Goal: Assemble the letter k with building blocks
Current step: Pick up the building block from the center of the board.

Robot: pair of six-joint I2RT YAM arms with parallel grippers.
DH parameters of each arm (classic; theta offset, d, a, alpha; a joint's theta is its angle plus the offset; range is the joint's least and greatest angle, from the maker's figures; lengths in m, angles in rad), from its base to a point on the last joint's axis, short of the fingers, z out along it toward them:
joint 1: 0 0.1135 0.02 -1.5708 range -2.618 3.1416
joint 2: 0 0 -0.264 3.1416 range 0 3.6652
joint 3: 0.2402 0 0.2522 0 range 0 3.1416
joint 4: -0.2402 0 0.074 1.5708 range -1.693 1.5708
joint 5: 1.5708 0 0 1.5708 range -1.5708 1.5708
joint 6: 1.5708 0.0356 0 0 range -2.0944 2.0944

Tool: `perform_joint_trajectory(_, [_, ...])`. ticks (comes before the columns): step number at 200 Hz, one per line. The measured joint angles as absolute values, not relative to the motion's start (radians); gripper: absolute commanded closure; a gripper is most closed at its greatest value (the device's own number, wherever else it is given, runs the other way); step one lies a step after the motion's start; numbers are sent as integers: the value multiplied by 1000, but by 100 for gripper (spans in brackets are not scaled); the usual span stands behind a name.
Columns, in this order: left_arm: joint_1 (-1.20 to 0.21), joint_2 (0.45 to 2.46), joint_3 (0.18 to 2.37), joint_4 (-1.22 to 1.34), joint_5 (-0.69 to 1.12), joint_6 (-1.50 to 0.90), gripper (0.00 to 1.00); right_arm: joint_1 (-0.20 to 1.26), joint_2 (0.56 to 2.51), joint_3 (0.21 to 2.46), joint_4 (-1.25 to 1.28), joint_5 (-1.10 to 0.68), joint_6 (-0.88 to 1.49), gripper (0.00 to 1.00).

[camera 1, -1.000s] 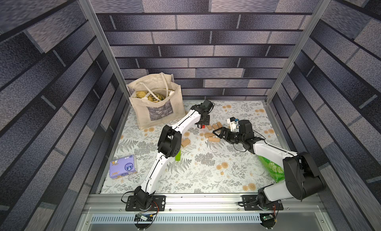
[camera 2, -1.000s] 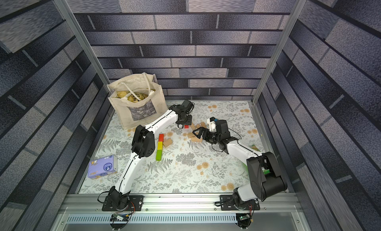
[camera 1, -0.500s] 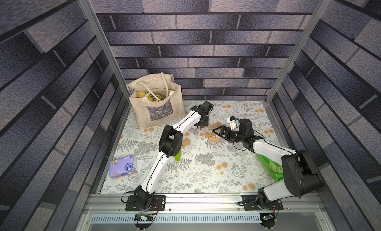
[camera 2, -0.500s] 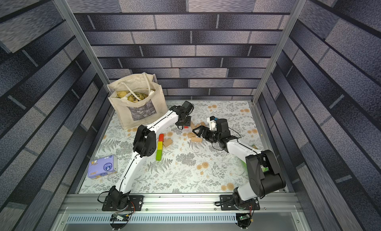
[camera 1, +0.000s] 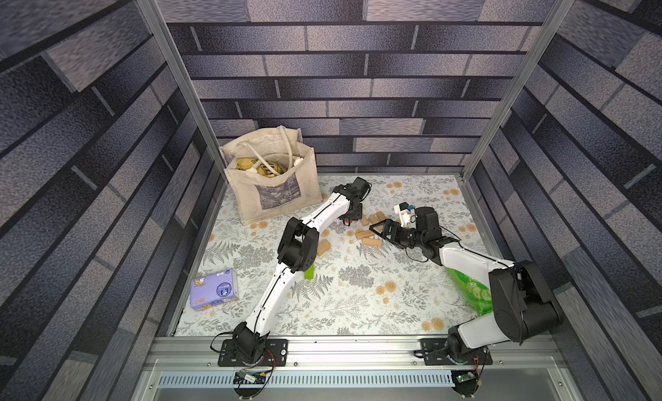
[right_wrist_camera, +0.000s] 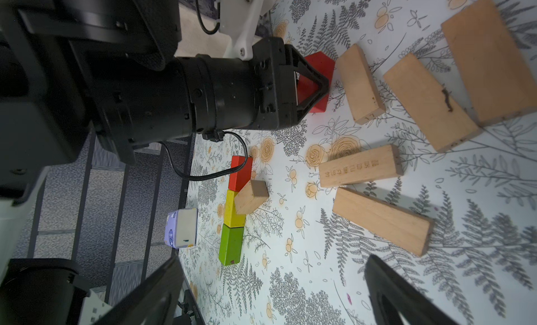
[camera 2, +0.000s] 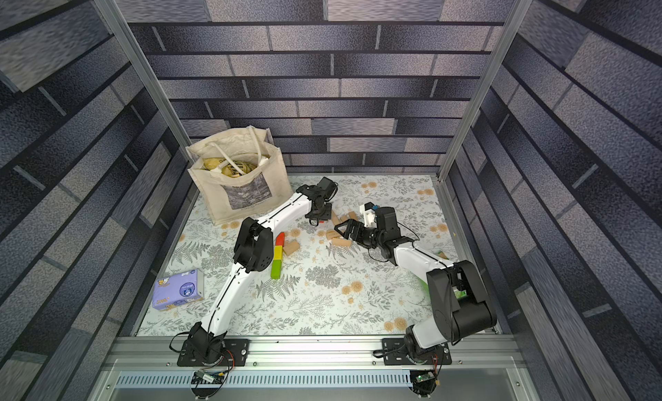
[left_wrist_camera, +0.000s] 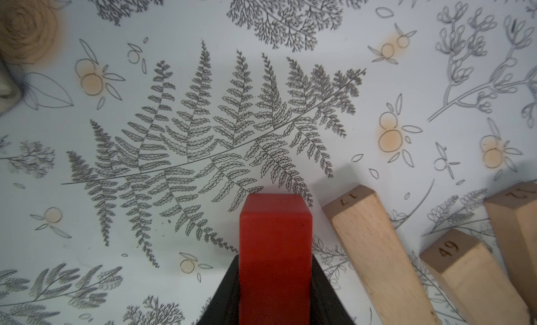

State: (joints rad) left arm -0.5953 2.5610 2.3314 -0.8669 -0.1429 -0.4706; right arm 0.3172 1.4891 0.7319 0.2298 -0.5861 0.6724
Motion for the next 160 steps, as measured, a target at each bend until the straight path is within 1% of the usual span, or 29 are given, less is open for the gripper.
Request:
perform_joint_trajectory(19, [-597, 2503, 2235, -851, -144, -442, 80, 317, 1476, 709, 229, -586, 672, 0])
perform_joint_trajectory(36, [-597, 2411, 2096, -825, -134, -400, 80, 317, 1457, 686, 229, -586, 673, 0])
perform_joint_trajectory(69, [-597, 2162, 1787, -739, -58, -305, 79, 317, 1395, 644, 212, -584, 674, 0])
perform_joint_trajectory(78, [-598, 2083, 1707, -720, -30, -274, 77, 317, 1372, 636, 198, -582, 670, 0])
perform_joint_trajectory(106, [-618, 1895, 1514, -668, 51, -175, 78, 317, 1299, 614, 157, -570, 654, 0])
perform_joint_trajectory(129, [-668, 1809, 1397, -650, 78, -89, 78, 318, 1256, 593, 139, -566, 650, 0])
perform_joint_trajectory(160, [-749, 1767, 1255, -637, 80, 25, 78, 321, 1199, 548, 125, -554, 650, 0])
